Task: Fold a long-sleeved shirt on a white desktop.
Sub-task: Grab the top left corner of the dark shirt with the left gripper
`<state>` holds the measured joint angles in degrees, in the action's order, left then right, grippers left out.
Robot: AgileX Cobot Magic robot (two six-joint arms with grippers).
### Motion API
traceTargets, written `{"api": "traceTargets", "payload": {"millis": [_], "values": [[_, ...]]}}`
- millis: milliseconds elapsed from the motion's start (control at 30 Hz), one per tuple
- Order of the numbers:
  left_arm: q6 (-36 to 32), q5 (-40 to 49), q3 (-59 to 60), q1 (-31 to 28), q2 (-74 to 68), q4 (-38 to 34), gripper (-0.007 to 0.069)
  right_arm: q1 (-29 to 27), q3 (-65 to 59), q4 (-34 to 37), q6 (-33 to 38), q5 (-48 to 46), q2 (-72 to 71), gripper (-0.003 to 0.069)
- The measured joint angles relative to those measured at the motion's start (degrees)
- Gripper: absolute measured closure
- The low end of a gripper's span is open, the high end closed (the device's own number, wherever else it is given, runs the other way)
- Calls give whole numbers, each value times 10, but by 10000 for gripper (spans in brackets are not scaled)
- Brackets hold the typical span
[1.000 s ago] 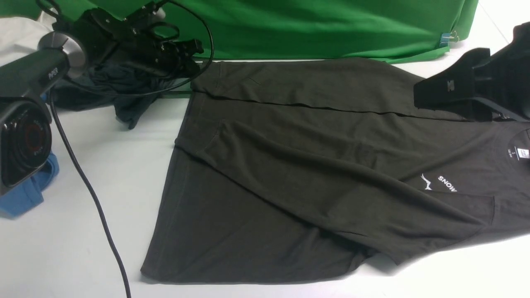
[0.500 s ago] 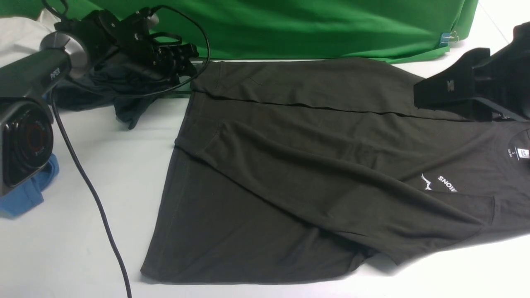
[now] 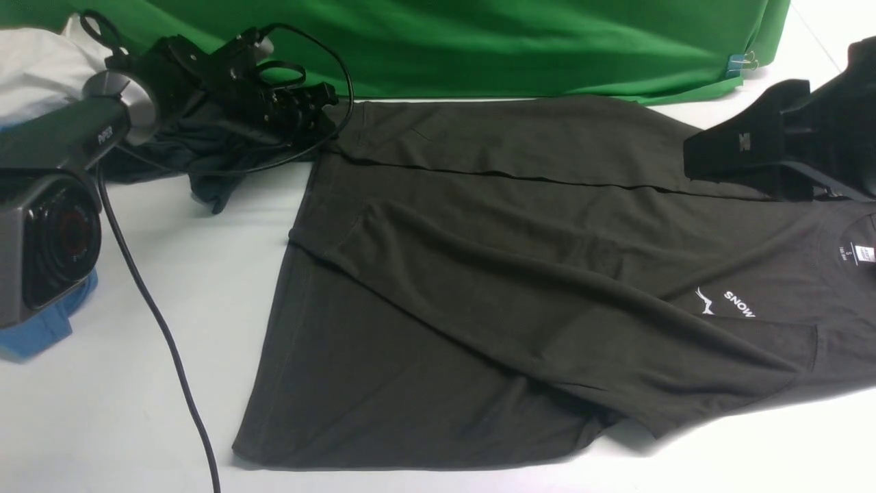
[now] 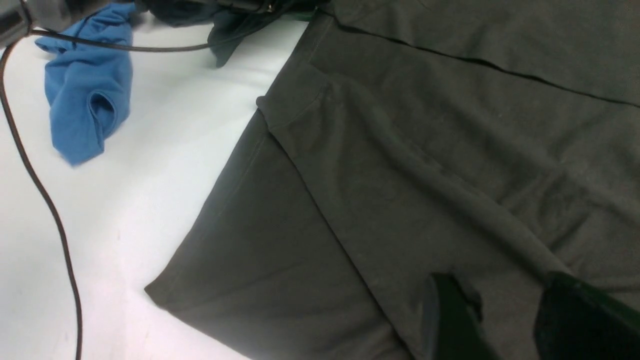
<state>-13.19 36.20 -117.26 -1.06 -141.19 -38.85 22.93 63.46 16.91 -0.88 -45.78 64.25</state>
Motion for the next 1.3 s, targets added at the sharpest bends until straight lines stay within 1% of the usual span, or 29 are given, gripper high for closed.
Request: {"api": "traceTargets", "payload": {"millis": [167,367,600,767,800,833,900,1300], "values": [[-1,-3,0,0,-8,-8,398,0,0,0,0,0,0,418],[-5,-9,0,0,-14,-18,405,0,0,0,0,0,0,418],[-29,-4,0,-6,-15,-37,410,0,0,1,0,-2,0,418],[-49,10,0,-14,-17,-62,497,0,0,1,0,-3,0,418],[-51,13,0,-16,-17,-64,538,0,0,1,0,-3,0,418],[-53,16,0,-17,-17,-65,558,0,0,1,0,-3,0,418],[-56,19,0,-18,-17,-65,583,0,0,2,0,-3,0,418],[-80,41,0,-18,28,-59,586,0,0,2,0,-9,0,418]]}}
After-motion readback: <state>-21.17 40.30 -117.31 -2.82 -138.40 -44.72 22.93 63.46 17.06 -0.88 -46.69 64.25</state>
